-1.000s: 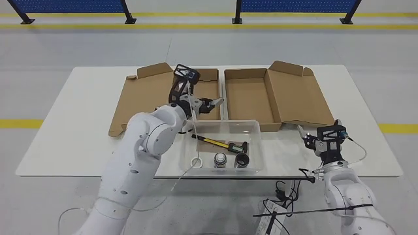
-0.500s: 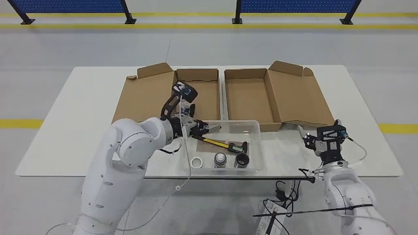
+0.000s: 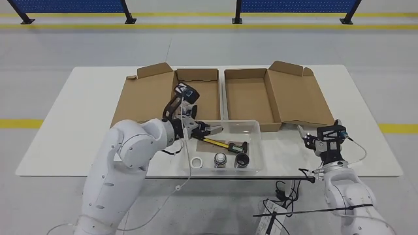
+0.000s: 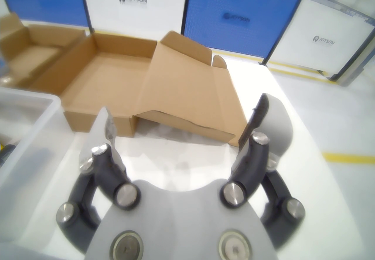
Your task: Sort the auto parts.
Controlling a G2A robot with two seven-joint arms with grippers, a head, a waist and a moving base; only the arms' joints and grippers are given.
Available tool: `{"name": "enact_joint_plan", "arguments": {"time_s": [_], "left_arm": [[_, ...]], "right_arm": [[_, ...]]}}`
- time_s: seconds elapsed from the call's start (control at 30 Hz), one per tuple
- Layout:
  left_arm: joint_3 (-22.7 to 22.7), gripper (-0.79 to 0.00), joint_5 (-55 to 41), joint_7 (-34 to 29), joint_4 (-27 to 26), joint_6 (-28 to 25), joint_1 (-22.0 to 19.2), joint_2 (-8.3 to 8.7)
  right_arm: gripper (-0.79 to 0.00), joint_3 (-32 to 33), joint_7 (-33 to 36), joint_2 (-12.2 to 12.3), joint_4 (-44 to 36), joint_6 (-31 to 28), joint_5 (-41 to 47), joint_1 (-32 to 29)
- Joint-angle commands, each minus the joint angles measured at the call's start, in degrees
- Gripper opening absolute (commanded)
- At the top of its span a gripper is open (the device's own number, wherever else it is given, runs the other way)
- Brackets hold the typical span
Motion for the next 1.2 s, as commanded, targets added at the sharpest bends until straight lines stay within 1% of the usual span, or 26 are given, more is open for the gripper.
{"name": "enact_joint_plan", "arguments": {"time_s": [0.0,0.1,0.2,0.33,0.6,0.83,1.1,1.13,1.17], "left_arm": [[0.8,0.000,-1.5,-2.1,0.3,-1.7,0.0,0.19],[2.2,0.000,-3.5,-4.7,0.7,-3.7,-0.1,0.44],[4.0,0.000,-5.0,-6.6,1.3,-4.1,-0.5,0.57],[7.1,0.000,-4.5,-9.5,2.8,-4.4,-1.7,0.72],[10.7,0.000,-0.9,-9.5,7.6,-5.8,-4.7,1.00],[12.9,0.000,0.9,-8.1,10.1,-6.2,-5.4,1.25],[15.2,0.000,3.9,-7.0,12.4,-8.4,-6.8,1.57],[15.6,-0.015,4.0,-7.1,12.6,-8.6,-6.9,1.60],[15.8,-0.065,4.1,-7.1,12.9,-8.8,-7.0,1.64]], "right_arm": [[0.000,0.0,0.0,0.0,0.0,0.0,0.0,0.0],[0.000,0.0,0.0,0.0,0.0,0.0,0.0,0.0],[0.000,0.0,0.0,0.0,0.0,0.0,0.0,0.0],[0.000,0.0,0.0,0.0,0.0,0.0,0.0,0.0],[0.000,0.0,0.0,0.0,0.0,0.0,0.0,0.0],[0.000,0.0,0.0,0.0,0.0,0.0,0.0,0.0],[0.000,0.0,0.0,0.0,0.0,0.0,0.0,0.0],[0.000,0.0,0.0,0.0,0.0,0.0,0.0,0.0],[0.000,0.0,0.0,0.0,0.0,0.0,0.0,0.0]]}}
